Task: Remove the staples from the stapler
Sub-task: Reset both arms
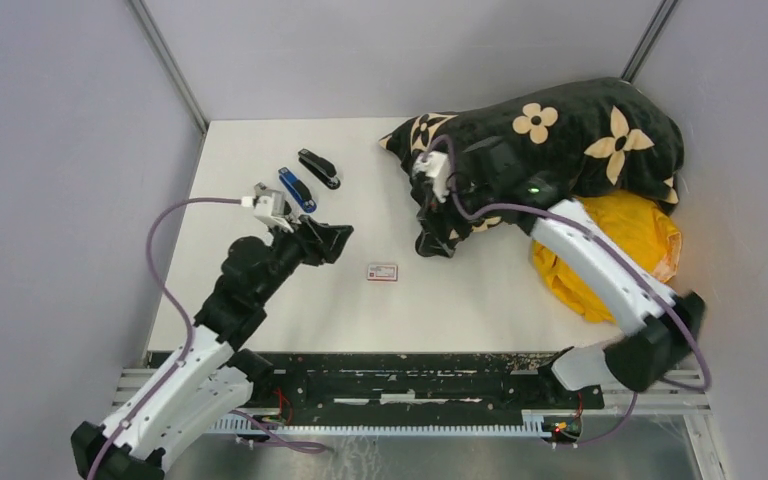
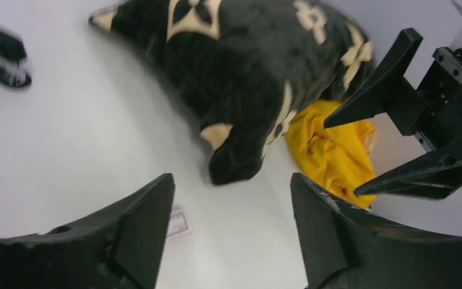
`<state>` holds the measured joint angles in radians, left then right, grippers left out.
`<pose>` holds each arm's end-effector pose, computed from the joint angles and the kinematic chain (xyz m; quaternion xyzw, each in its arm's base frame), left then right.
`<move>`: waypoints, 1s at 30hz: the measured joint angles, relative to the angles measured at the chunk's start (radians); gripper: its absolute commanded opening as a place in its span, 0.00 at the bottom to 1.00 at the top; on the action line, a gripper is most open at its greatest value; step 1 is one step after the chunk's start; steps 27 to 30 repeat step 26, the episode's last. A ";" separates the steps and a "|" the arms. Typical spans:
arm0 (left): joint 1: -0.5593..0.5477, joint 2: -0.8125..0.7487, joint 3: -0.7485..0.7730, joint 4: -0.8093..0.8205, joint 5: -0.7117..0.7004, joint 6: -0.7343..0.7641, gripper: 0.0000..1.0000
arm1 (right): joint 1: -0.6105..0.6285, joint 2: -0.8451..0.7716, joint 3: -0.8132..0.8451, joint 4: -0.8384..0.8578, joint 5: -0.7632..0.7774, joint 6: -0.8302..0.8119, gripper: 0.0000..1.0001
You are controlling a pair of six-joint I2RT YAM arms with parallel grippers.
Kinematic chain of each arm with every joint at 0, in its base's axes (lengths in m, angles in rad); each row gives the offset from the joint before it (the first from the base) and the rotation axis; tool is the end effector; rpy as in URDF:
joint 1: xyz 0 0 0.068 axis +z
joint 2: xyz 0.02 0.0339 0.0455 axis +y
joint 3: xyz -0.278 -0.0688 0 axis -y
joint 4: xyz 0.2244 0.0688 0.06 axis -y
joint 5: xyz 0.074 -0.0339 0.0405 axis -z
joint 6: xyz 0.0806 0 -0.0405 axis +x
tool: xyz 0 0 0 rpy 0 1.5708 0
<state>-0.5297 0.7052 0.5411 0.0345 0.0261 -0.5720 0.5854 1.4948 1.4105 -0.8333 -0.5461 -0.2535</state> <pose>0.1653 -0.0992 0.2963 -0.0073 0.7514 -0.3537 0.5570 0.2389 0.2086 0.3181 -0.4505 0.7978 0.3029 0.2625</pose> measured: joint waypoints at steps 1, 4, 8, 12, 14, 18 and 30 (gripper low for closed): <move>0.000 -0.032 0.026 -0.003 0.001 0.006 0.92 | -0.015 -0.073 0.013 -0.001 0.017 -0.015 1.00; 0.000 -0.089 0.130 -0.017 0.001 0.022 0.99 | -0.092 -0.260 0.076 0.013 0.086 -0.040 1.00; 0.000 -0.093 0.333 -0.072 0.001 0.050 0.99 | -0.187 -0.361 0.274 -0.002 0.200 0.024 0.99; 0.000 -0.062 0.552 -0.146 0.001 0.085 0.99 | -0.201 -0.373 0.475 -0.032 0.322 0.133 0.99; 0.000 -0.056 0.632 -0.170 0.001 0.099 0.99 | -0.201 -0.377 0.550 -0.065 0.349 0.166 0.99; 0.000 -0.056 0.726 -0.223 0.000 0.115 0.99 | -0.201 -0.396 0.632 -0.106 0.379 0.249 1.00; 0.000 -0.055 0.758 -0.327 0.000 0.136 0.99 | -0.201 -0.427 0.667 -0.134 0.476 0.346 1.00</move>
